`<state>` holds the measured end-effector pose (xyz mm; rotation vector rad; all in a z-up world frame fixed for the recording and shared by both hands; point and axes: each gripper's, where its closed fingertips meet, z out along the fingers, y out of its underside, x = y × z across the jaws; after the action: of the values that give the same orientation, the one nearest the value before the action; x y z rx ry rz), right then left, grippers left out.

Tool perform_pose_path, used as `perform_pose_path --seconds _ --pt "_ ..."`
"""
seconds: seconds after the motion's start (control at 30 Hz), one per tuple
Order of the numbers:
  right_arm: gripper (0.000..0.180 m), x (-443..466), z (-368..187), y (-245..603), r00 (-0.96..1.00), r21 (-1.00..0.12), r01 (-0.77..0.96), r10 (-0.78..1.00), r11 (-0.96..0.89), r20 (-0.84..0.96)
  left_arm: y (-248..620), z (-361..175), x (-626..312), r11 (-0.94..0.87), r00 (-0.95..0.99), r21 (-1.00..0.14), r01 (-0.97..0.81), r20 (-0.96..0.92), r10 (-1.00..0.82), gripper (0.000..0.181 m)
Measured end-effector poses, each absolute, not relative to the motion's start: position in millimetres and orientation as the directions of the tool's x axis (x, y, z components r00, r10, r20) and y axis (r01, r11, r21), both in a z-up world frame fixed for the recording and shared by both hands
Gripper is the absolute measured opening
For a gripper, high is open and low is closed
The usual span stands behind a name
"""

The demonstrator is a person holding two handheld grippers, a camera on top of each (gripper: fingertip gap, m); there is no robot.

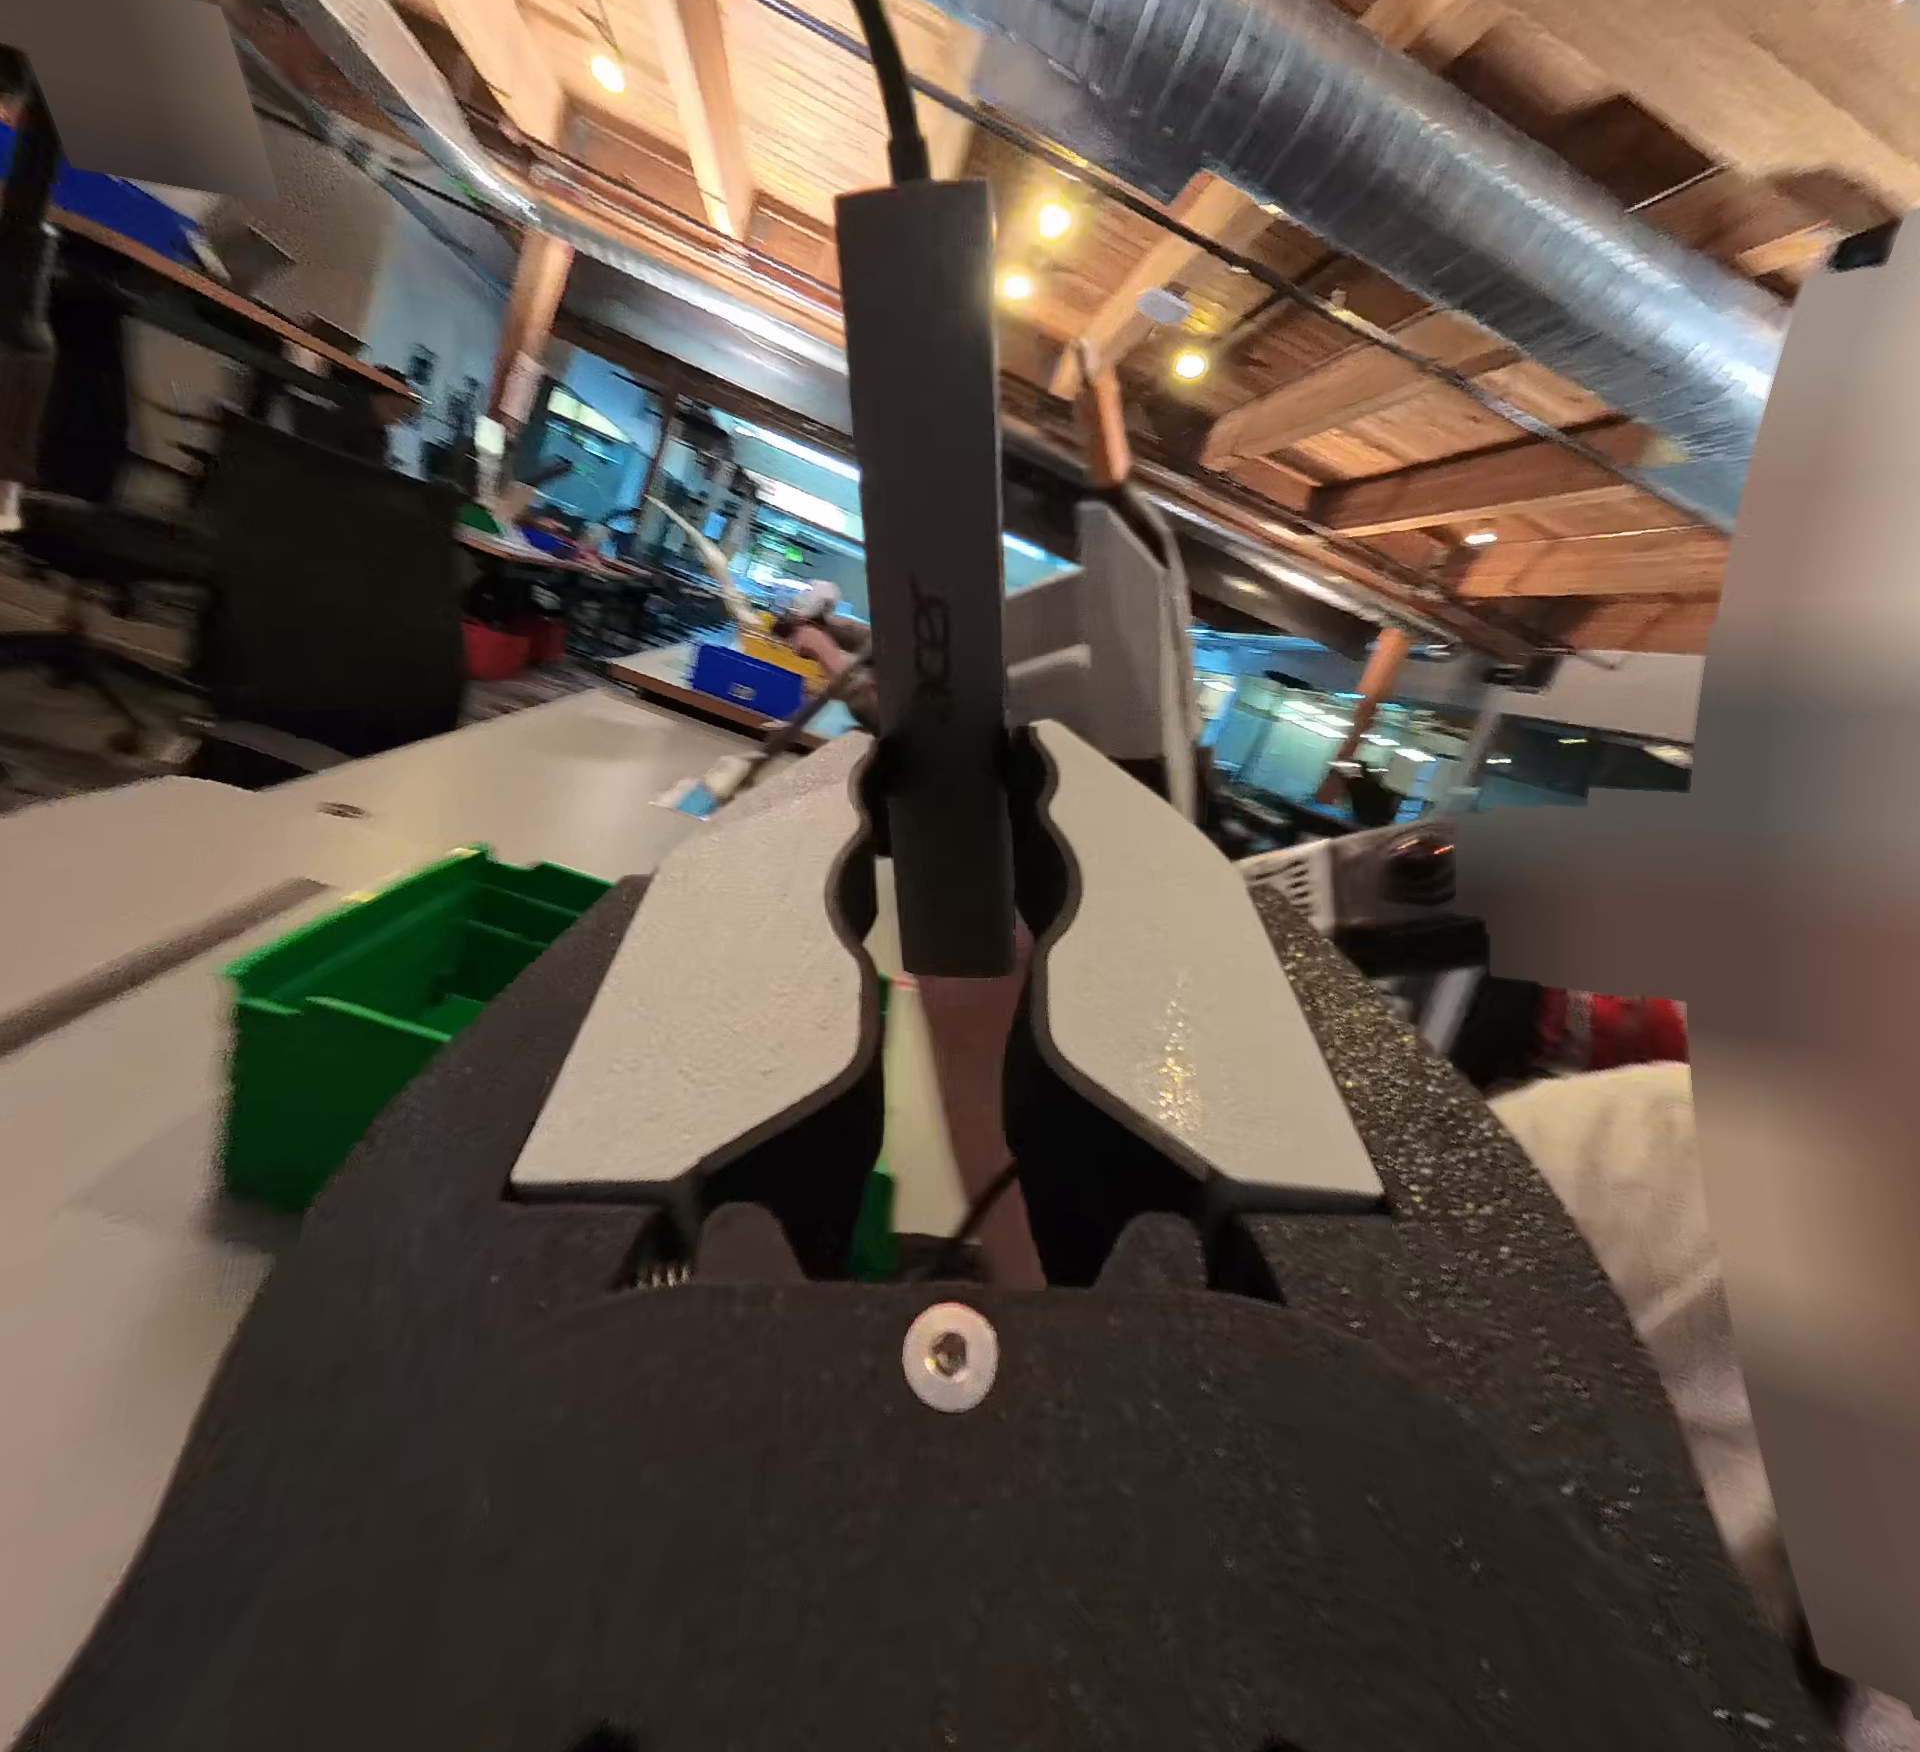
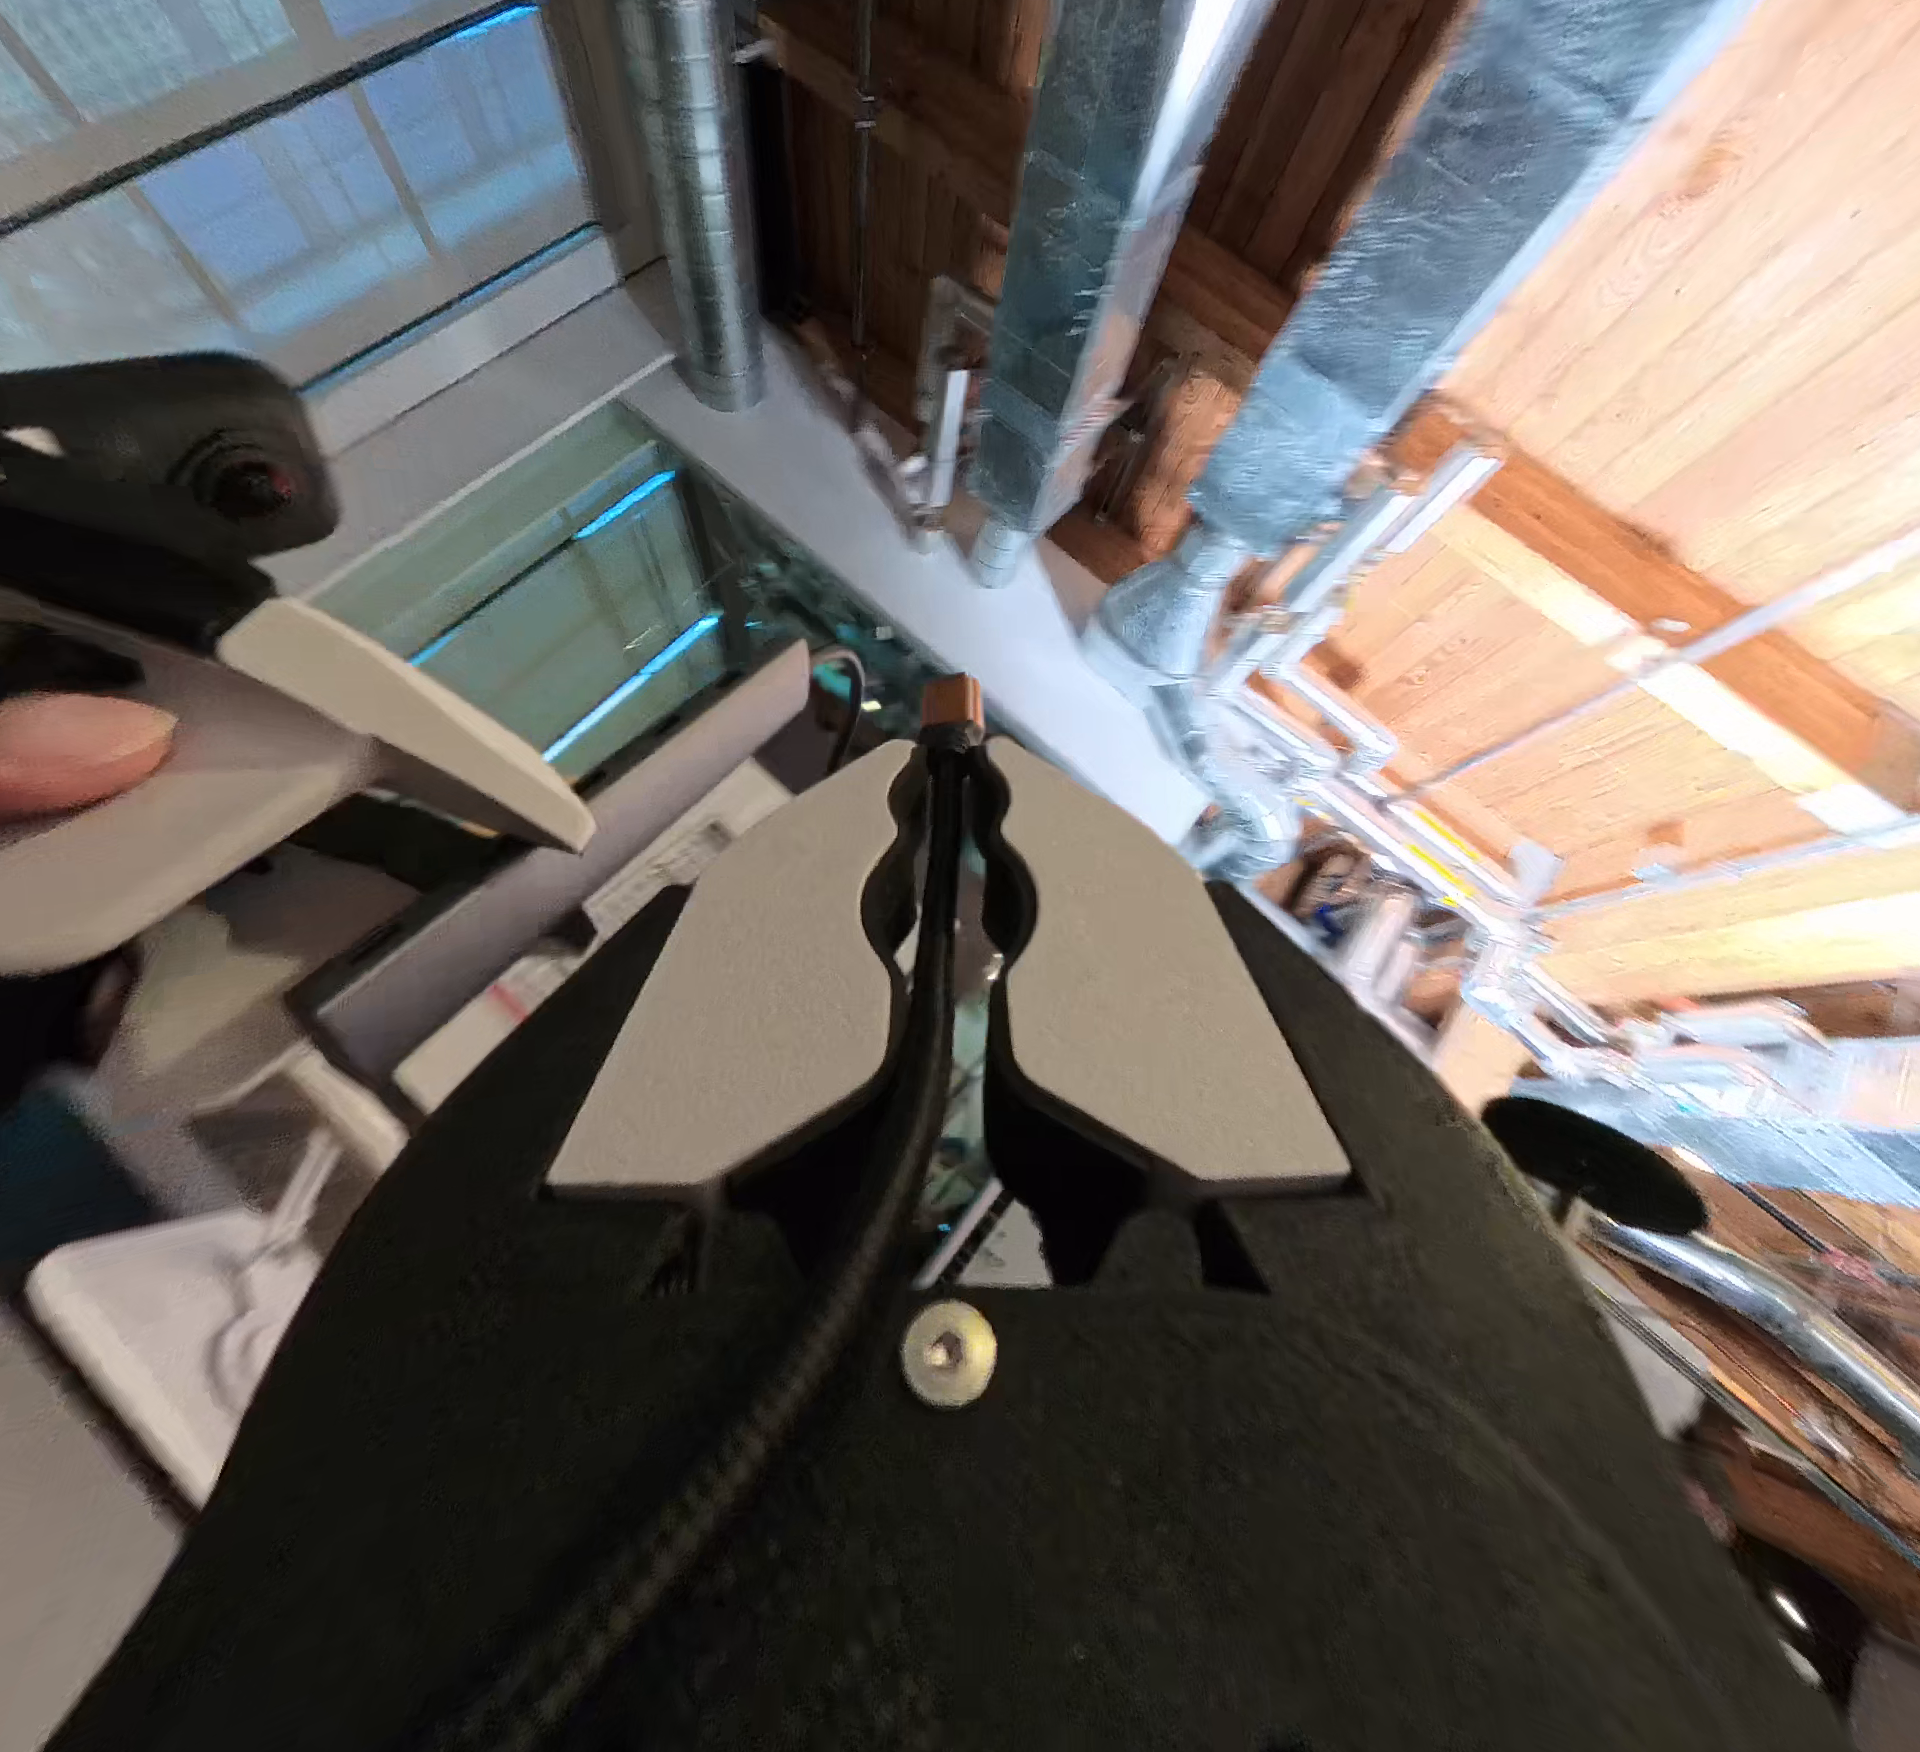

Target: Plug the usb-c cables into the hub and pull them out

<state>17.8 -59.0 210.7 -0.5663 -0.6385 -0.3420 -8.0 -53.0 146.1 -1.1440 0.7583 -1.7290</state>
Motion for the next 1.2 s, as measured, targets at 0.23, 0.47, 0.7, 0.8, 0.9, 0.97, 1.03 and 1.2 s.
perform_pose_path --seconds 0.23,0.47,0.7,0.8,0.9,0.97,1.03,1.2 --pt "0.008 -15 175 -66 0.300 -0.216 0.737 -0.025 0.640 0.954 -17 139 -31 -0.065 0.252 -0.956 0.288 0.141 -0.957 0.022" --pt "0.008 -16 158 -50 0.242 -0.216 0.805 0.028 0.552 0.970 -16 135 -27 -0.010 0.310 -0.972 0.237 0.085 -0.947 0.022" --pt "0.008 -14 162 -52 0.273 -0.249 0.794 0.040 0.555 0.961 -14 129 -22 0.017 0.337 -0.981 0.195 0.051 -0.940 0.023" --pt "0.008 -16 161 -52 0.273 -0.253 0.794 0.048 0.553 0.961 -15 127 -19 0.028 0.344 -0.984 0.177 0.035 -0.938 0.022" --pt "0.008 -17 160 -50 0.271 -0.255 0.796 0.053 0.549 0.961 -16 125 -16 0.042 0.348 -0.986 0.158 0.016 -0.937 0.022" --pt "0.008 -17 160 -50 0.274 -0.257 0.797 0.053 0.547 0.960 -18 125 -14 0.048 0.344 -0.987 0.152 0.008 -0.939 0.022" --pt "0.008 -16 159 -49 0.273 -0.258 0.801 0.055 0.541 0.961 -20 125 -13 0.053 0.341 -0.987 0.150 0.001 -0.940 0.022" --pt "0.008 -16 158 -47 0.273 -0.262 0.808 0.059 0.528 0.960 -22 125 -11 0.078 0.349 -0.988 0.132 -0.027 -0.937 0.022"
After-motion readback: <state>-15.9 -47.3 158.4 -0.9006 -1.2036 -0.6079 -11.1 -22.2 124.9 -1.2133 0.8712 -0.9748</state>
